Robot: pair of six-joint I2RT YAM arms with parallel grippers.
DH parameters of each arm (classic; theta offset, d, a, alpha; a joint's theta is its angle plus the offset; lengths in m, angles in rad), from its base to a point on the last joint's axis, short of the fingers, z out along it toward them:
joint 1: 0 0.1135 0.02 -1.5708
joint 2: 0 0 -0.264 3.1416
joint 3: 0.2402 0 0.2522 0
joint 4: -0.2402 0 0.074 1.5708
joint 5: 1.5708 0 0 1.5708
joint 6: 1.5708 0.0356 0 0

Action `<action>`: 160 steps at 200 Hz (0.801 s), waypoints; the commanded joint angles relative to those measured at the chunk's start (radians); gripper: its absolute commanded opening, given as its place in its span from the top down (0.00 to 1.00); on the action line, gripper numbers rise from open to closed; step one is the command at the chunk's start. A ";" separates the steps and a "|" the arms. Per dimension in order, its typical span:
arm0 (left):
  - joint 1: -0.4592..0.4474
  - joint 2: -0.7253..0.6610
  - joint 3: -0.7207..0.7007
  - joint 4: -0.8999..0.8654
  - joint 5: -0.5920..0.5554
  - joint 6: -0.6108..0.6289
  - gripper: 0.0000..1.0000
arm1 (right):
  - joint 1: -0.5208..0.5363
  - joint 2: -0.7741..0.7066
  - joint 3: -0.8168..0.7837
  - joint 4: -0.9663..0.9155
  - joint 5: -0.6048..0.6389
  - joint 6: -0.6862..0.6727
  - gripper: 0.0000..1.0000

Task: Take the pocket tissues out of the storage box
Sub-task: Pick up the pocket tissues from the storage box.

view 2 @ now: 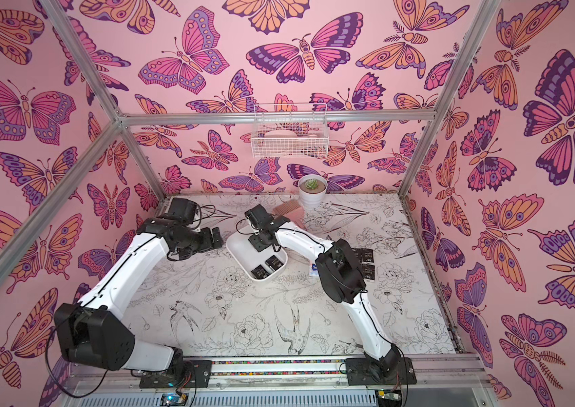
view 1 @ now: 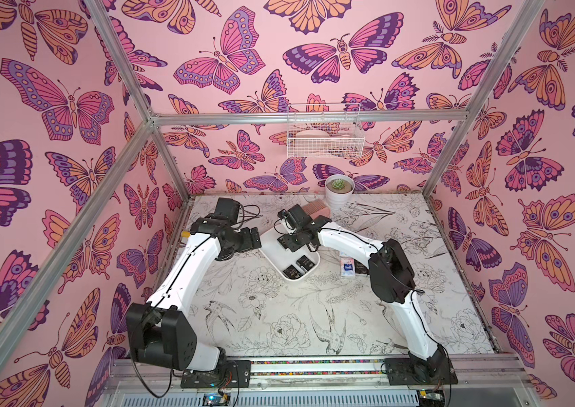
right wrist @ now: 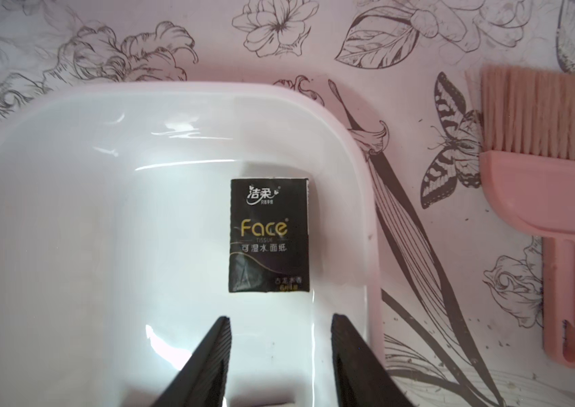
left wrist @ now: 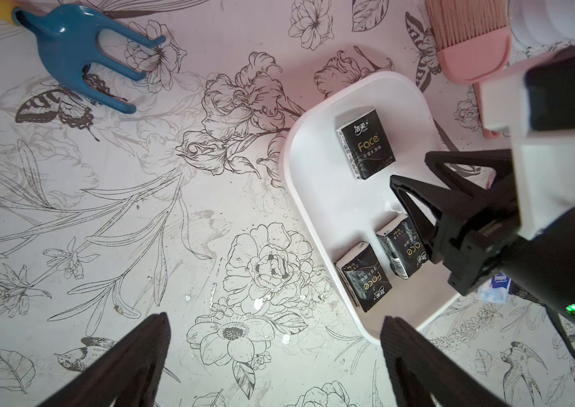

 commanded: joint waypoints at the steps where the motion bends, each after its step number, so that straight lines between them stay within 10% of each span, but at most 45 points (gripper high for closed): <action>1: 0.010 -0.027 -0.024 -0.011 0.014 -0.005 0.00 | 0.016 0.046 0.074 0.010 0.009 -0.050 0.49; 93: 0.030 -0.040 -0.035 -0.014 0.006 0.010 0.00 | 0.042 0.183 0.139 0.000 0.057 -0.066 0.49; 160: 0.032 -0.032 -0.025 -0.012 0.000 0.009 0.00 | 0.045 0.109 0.067 0.013 0.079 -0.050 0.88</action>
